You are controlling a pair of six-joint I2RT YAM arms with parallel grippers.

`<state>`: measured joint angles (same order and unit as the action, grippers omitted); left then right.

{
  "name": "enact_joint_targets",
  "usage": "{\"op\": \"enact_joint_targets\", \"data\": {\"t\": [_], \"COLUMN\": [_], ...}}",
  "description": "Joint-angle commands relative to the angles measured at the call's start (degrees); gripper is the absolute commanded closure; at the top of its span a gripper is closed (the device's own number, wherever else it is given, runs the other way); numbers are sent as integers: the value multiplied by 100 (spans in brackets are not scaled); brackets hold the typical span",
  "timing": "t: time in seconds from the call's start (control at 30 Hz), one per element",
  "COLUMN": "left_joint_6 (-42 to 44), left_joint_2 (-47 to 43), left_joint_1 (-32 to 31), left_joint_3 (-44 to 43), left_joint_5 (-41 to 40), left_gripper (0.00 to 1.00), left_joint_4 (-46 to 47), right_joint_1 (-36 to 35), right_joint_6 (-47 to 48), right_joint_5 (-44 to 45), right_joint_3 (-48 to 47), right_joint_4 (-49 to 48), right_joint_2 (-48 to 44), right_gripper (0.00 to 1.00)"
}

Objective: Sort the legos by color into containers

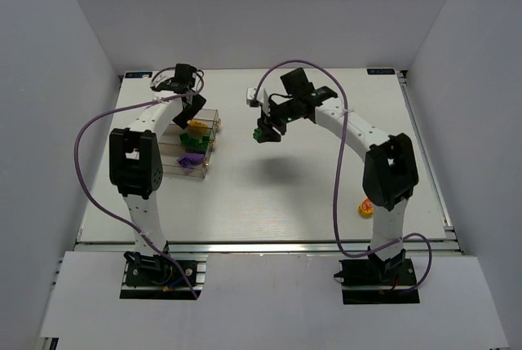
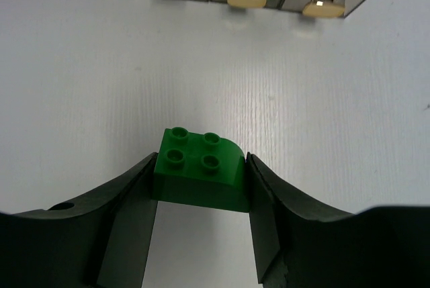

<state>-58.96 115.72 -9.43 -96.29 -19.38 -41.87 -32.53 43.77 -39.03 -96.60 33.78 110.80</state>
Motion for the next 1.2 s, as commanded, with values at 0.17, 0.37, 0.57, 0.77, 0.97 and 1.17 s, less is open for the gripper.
{"op": "enact_joint_targets", "data": {"t": [0.17, 0.37, 0.57, 0.77, 0.97, 1.17], "left_joint_6": [226, 569, 421, 209, 201, 218], "left_joint_2": [-1180, -3383, -5321, -6640, -7221, -7406], "left_joint_1": [213, 328, 328, 328, 328, 276], "left_joint_3": [-215, 1198, 2753, 3467, 3732, 3854], "left_joint_5": [-197, -1305, -1359, -1007, -875, -585], "left_gripper": [21, 24, 25, 22, 20, 19], "left_joint_4": [-199, -410, -655, -928, -1201, -1096], "right_joint_1": [-473, -877, -1307, -1563, -1730, -1739], "right_joint_6": [-895, -2780, -3313, -3164, -2821, -2812], "right_joint_5": [-290, 8, 851, 1389, 1705, 1767], "right_joint_3": [-1193, -1433, -1853, -2328, -2329, -2434], "right_joint_4": [-889, -2698, -3772, -4046, -4020, -3958], "right_joint_2": [827, 1470, 2199, 2797, 2991, 3026], "right_gripper": [83, 85, 81, 70, 39, 27]}}
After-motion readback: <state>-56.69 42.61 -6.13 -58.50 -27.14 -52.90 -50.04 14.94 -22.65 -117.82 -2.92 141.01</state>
